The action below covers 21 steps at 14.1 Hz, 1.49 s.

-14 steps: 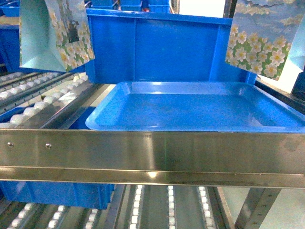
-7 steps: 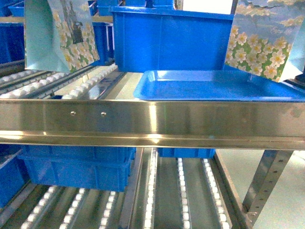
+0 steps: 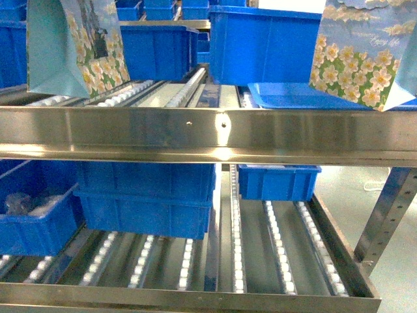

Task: Move flower gift bag to table near conveyor

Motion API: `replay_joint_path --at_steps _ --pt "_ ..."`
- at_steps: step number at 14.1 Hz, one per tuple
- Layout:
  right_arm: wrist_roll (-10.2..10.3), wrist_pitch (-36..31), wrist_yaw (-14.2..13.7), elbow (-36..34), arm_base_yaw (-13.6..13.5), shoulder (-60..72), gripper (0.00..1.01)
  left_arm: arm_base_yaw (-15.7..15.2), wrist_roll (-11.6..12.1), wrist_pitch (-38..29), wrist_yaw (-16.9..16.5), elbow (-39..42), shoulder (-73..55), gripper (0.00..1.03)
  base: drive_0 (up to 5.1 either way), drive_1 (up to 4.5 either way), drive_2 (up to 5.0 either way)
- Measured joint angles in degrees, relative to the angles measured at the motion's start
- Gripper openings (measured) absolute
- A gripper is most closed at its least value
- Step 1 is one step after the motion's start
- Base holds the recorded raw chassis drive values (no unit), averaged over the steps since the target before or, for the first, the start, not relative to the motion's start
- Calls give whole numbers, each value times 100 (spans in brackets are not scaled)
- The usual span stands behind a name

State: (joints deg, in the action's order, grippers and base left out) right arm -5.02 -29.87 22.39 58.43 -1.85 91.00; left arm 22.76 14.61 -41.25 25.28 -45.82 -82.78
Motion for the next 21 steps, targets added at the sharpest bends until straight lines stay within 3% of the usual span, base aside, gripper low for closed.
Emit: replay_joint_path --at_steps 10,21 --pt "2 7 0 2 0 0 2 4 0 4 -2 0 2 2 -439 -6 419" --pt "0 9 -2 2 4 2 2 7 2 4 -7 0 7 2 -494 246 246"
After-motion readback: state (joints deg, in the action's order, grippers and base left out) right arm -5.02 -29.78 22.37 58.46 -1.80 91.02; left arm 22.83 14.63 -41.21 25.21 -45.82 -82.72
